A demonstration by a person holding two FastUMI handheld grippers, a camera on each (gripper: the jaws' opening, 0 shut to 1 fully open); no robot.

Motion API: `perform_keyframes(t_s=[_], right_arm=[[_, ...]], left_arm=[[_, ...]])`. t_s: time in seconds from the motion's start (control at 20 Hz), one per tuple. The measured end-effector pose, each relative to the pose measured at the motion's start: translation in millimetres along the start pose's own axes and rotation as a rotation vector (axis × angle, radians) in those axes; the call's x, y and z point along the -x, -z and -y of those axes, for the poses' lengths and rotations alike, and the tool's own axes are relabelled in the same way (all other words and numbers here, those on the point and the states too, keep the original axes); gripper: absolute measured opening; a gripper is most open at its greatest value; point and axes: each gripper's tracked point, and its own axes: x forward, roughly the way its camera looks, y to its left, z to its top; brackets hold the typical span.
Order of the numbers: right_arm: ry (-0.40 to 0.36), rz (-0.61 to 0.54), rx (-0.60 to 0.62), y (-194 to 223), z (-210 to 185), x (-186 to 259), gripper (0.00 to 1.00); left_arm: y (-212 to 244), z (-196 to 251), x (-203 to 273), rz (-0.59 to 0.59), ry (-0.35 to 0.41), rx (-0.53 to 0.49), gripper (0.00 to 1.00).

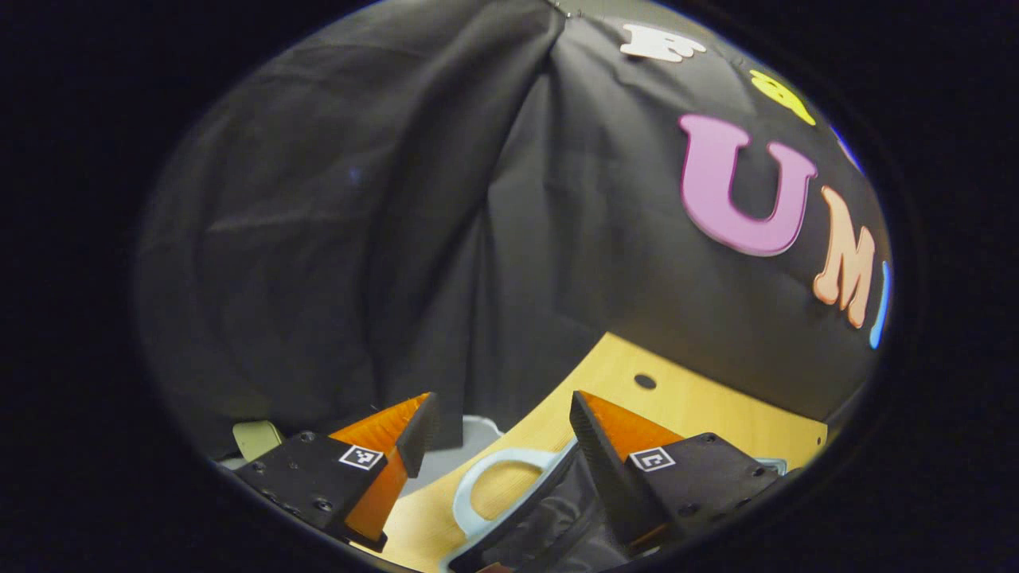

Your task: First open the suitcase, pack the skin care products into it, and then close the suitcase.

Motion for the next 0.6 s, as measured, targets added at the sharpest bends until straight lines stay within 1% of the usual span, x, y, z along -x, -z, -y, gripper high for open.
perform_keyframes(t_s=[0.1, 0.15, 0.25, 0.4, 0.5, 0.55, 0.6], right_arm=[[-0.01, 0.01, -0.062, -3, 10, 4, 1.0], [-0.013, 0.018, -0.054, -5, 20, 8, 1.0], [-0.026, 0.019, -0.033, -7, 32, 12, 0.99], [-0.049, 0.036, -0.029, -13, 45, 18, 1.0], [-0.063, 0.046, -0.045, -17, 52, 23, 1.0], [-0.07, 0.051, -0.054, -19, 55, 26, 1.0], [-0.078, 0.054, -0.058, -19, 59, 28, 1.0]], left_arm=[[-35, 21, 35, 0.086, 0.02, -0.014, 0.96], [-50, 36, 59, 0.123, 0.04, -0.026, 0.95], [-60, 59, 102, 0.175, 0.062, -0.034, 0.95], [-75, 92, 148, 0.24, 0.098, -0.039, 0.95], [-84, 127, 174, 0.307, 0.123, -0.057, 0.95], [-85, 145, 183, 0.326, 0.137, -0.072, 0.92], [-81, 165, 194, 0.329, 0.163, -0.089, 0.95]])
